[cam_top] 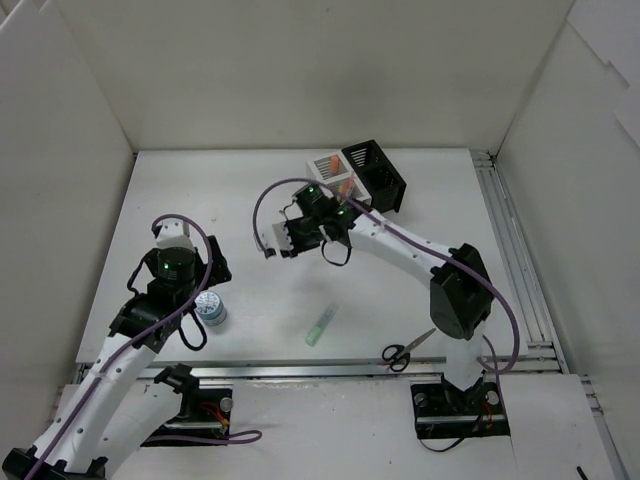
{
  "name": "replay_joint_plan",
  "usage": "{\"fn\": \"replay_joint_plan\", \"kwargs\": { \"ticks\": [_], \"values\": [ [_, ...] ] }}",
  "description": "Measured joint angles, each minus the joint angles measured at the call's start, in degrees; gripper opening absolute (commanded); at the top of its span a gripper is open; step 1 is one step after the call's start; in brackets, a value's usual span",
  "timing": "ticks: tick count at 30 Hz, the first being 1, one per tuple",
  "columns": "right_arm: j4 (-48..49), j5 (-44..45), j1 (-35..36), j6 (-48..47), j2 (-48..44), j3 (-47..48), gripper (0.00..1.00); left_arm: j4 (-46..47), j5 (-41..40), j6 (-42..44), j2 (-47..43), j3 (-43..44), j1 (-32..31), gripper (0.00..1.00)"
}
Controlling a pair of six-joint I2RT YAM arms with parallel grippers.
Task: Sort the stationery into containers
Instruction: Pick up the pen from the center of the board, then place the pen in the storage box.
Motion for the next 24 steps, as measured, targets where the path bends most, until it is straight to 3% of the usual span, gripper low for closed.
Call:
{"fn": "replay_joint_plan", "kwargs": {
  "ticks": [3, 8, 14, 24],
  "values": [
    [5.38, -3.93, -4.92, 8.79, -2.80, 0.28, 0.00, -0.02, 0.63, 0.04, 0.33, 0.00, 0.00, 1.00],
    [25.20, -5.84, -13.33, 27.36, -4.81, -2.27, 0.00, 0.39, 1.62, 0.74, 0.87, 0.00, 0.00, 0.99],
    [37.97, -9.49, -21.86, 45.92, 0.02, 3.67, 0.00, 1.42, 2.47, 2.21, 4.90, 0.15, 0.00, 0.99],
    [45.20, -8.20, -23.82, 55.15, 10.54, 8.07, 0.02, 3.45, 5.81, 4.98, 13.40, 2.47, 1.16, 1.00]
  ]
}}
